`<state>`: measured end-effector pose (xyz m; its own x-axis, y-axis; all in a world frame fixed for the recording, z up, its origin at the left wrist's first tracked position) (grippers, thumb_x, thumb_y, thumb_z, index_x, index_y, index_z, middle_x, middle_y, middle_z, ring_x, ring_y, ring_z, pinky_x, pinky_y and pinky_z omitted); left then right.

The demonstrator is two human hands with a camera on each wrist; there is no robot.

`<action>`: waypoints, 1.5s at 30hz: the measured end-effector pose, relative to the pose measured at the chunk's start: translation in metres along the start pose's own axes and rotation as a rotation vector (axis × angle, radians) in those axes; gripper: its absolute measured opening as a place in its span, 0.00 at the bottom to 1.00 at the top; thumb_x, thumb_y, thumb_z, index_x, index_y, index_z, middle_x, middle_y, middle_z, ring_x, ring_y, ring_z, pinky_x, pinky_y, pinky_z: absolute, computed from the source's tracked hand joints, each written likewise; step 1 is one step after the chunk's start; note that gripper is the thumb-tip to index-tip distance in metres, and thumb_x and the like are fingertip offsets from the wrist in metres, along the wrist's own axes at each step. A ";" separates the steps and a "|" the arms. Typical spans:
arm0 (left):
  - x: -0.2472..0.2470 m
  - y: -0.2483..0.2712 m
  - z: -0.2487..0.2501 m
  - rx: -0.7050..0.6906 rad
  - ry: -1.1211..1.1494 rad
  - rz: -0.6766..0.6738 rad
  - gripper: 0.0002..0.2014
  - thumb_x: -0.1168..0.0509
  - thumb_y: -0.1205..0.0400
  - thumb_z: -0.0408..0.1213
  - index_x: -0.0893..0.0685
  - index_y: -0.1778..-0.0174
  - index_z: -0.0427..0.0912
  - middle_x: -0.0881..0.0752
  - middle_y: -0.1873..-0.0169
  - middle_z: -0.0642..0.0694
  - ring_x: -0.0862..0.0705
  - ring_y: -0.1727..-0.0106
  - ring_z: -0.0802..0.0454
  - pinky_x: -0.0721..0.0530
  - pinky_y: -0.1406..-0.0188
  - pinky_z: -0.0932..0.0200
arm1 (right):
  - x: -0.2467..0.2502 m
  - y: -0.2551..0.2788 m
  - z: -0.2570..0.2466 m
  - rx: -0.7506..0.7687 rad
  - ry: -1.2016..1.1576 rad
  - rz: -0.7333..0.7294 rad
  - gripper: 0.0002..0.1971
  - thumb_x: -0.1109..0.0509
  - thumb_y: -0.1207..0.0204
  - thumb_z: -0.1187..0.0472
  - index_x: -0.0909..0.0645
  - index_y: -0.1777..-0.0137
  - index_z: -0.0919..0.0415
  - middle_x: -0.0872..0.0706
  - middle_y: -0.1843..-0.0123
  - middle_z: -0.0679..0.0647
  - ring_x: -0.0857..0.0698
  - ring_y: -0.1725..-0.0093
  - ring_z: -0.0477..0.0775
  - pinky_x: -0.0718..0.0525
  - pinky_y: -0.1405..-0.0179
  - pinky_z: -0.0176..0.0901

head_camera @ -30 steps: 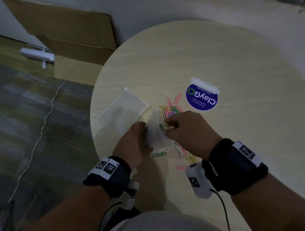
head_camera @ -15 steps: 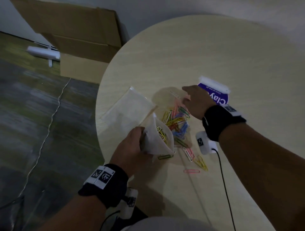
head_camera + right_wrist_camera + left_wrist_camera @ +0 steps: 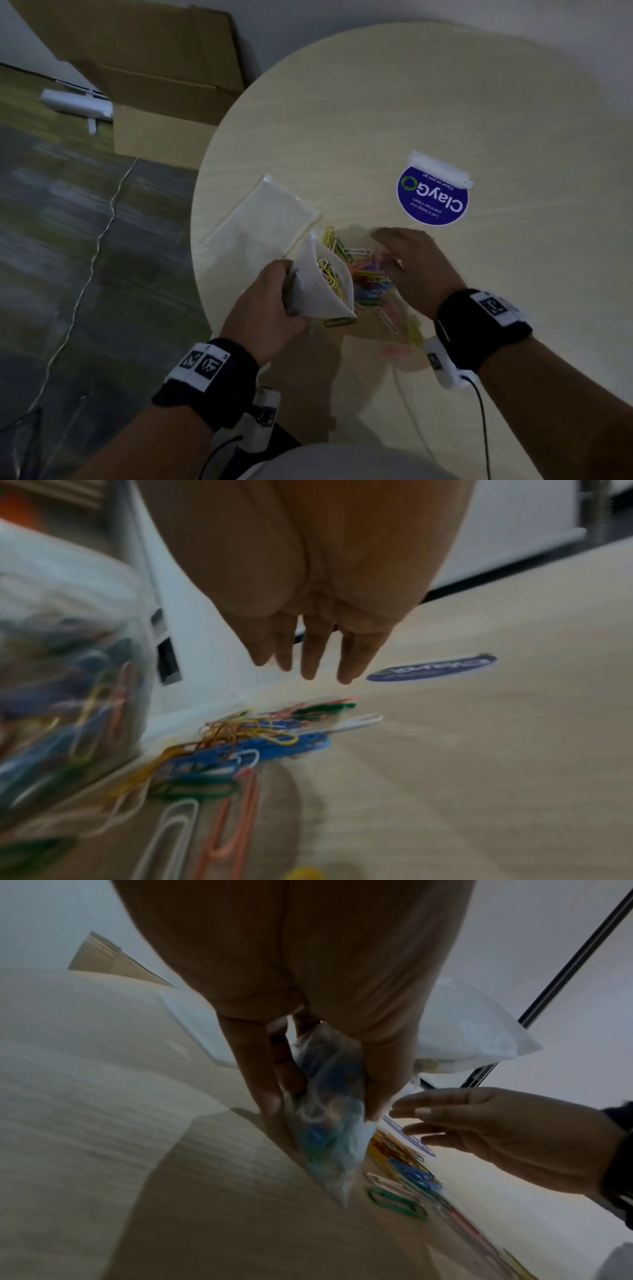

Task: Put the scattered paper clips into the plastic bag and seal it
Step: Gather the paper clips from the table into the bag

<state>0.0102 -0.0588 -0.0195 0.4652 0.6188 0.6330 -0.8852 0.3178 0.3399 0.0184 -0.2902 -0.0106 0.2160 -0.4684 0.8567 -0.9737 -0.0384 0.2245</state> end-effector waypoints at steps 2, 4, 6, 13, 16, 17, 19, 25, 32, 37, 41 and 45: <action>0.002 0.002 0.000 0.000 -0.008 0.018 0.35 0.19 0.34 0.41 0.30 0.35 0.59 0.17 0.38 0.53 0.15 0.41 0.50 0.12 0.47 0.44 | -0.002 0.003 0.009 -0.149 0.002 -0.037 0.35 0.30 0.26 0.43 0.32 0.22 0.56 0.28 0.24 0.56 0.31 0.28 0.63 0.31 0.28 0.55; 0.004 0.004 0.000 -0.003 -0.015 0.025 0.35 0.19 0.34 0.40 0.30 0.35 0.60 0.17 0.38 0.53 0.16 0.41 0.50 0.13 0.48 0.45 | -0.014 0.007 0.003 -0.191 0.153 -0.123 0.45 0.29 0.36 0.32 0.34 0.22 0.55 0.31 0.25 0.56 0.33 0.29 0.64 0.28 0.31 0.58; 0.005 0.005 0.000 -0.004 -0.020 0.029 0.36 0.19 0.34 0.40 0.29 0.34 0.58 0.18 0.38 0.54 0.16 0.42 0.51 0.13 0.47 0.47 | -0.025 0.012 -0.009 -0.159 0.257 -0.133 0.40 0.29 0.35 0.33 0.31 0.25 0.52 0.31 0.28 0.57 0.32 0.33 0.64 0.23 0.37 0.59; 0.003 0.006 -0.001 0.010 -0.023 0.025 0.38 0.19 0.35 0.43 0.30 0.31 0.56 0.18 0.36 0.52 0.16 0.39 0.48 0.14 0.44 0.44 | -0.031 0.016 -0.014 -0.060 0.182 -0.056 0.11 0.33 0.25 0.59 0.16 0.43 0.56 0.20 0.49 0.60 0.22 0.48 0.66 0.21 0.52 0.54; 0.002 0.005 0.002 0.000 -0.032 0.032 0.37 0.20 0.35 0.44 0.29 0.32 0.56 0.18 0.36 0.51 0.16 0.39 0.46 0.14 0.45 0.43 | -0.024 0.017 -0.013 -0.030 0.207 -0.060 0.10 0.33 0.25 0.59 0.15 0.47 0.57 0.17 0.53 0.60 0.19 0.51 0.66 0.23 0.56 0.49; 0.002 0.005 0.003 -0.003 -0.036 0.035 0.36 0.20 0.35 0.43 0.29 0.33 0.56 0.18 0.36 0.51 0.16 0.39 0.46 0.14 0.45 0.43 | -0.021 0.018 -0.013 -0.027 0.210 -0.064 0.10 0.33 0.25 0.59 0.15 0.46 0.58 0.17 0.53 0.60 0.18 0.51 0.66 0.23 0.56 0.49; 0.002 0.005 0.004 -0.004 -0.040 0.041 0.35 0.20 0.34 0.42 0.29 0.34 0.56 0.18 0.37 0.51 0.15 0.40 0.46 0.14 0.46 0.44 | -0.011 0.021 -0.011 -0.039 0.165 -0.059 0.11 0.35 0.23 0.59 0.14 0.44 0.57 0.15 0.52 0.60 0.17 0.49 0.66 0.23 0.54 0.48; 0.000 0.003 0.005 0.005 -0.063 0.048 0.36 0.18 0.35 0.42 0.29 0.34 0.57 0.19 0.36 0.52 0.16 0.39 0.47 0.14 0.45 0.45 | 0.046 0.034 -0.016 -0.147 -0.083 0.066 0.10 0.29 0.23 0.59 0.11 0.44 0.55 0.08 0.47 0.53 0.12 0.48 0.54 0.18 0.43 0.45; -0.005 0.000 0.014 -0.001 -0.073 0.055 0.34 0.20 0.32 0.41 0.28 0.33 0.54 0.17 0.37 0.50 0.16 0.38 0.45 0.16 0.42 0.50 | 0.083 0.039 -0.060 -0.121 -0.336 0.057 0.09 0.26 0.25 0.58 0.10 0.47 0.49 0.15 0.64 0.33 0.17 0.66 0.27 0.25 0.61 0.17; -0.004 0.002 0.024 -0.072 -0.056 0.079 0.27 0.21 0.32 0.39 0.25 0.40 0.52 0.18 0.46 0.53 0.14 0.46 0.45 0.22 0.53 0.58 | 0.061 0.027 -0.087 -0.061 -0.103 -0.061 0.09 0.31 0.27 0.57 0.10 0.51 0.52 0.08 0.53 0.50 0.14 0.51 0.53 0.17 0.49 0.49; -0.005 0.001 0.024 -0.092 -0.022 0.084 0.25 0.21 0.33 0.37 0.24 0.43 0.51 0.17 0.49 0.52 0.15 0.50 0.48 0.19 0.54 0.56 | 0.053 0.018 -0.100 -0.026 -0.016 -0.037 0.11 0.32 0.26 0.55 0.12 0.49 0.55 0.09 0.49 0.55 0.15 0.45 0.61 0.18 0.45 0.52; -0.006 0.000 0.025 -0.082 0.000 0.086 0.25 0.21 0.32 0.37 0.23 0.42 0.49 0.20 0.51 0.55 0.17 0.51 0.51 0.23 0.55 0.61 | 0.051 0.021 -0.106 0.020 -0.075 -0.048 0.12 0.31 0.26 0.58 0.15 0.45 0.59 0.10 0.47 0.57 0.14 0.44 0.61 0.20 0.45 0.51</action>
<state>0.0078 -0.0804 -0.0062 0.3871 0.6462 0.6578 -0.9197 0.3210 0.2259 0.0171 -0.2212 0.0872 0.2575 -0.5307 0.8075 -0.9637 -0.0797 0.2549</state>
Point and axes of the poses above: each hand's wrist, its own y-axis away from the middle knuckle, its own x-axis out of the back of the hand, z = x × y, the point moved 9 cm from there along -y, towards the middle knuckle
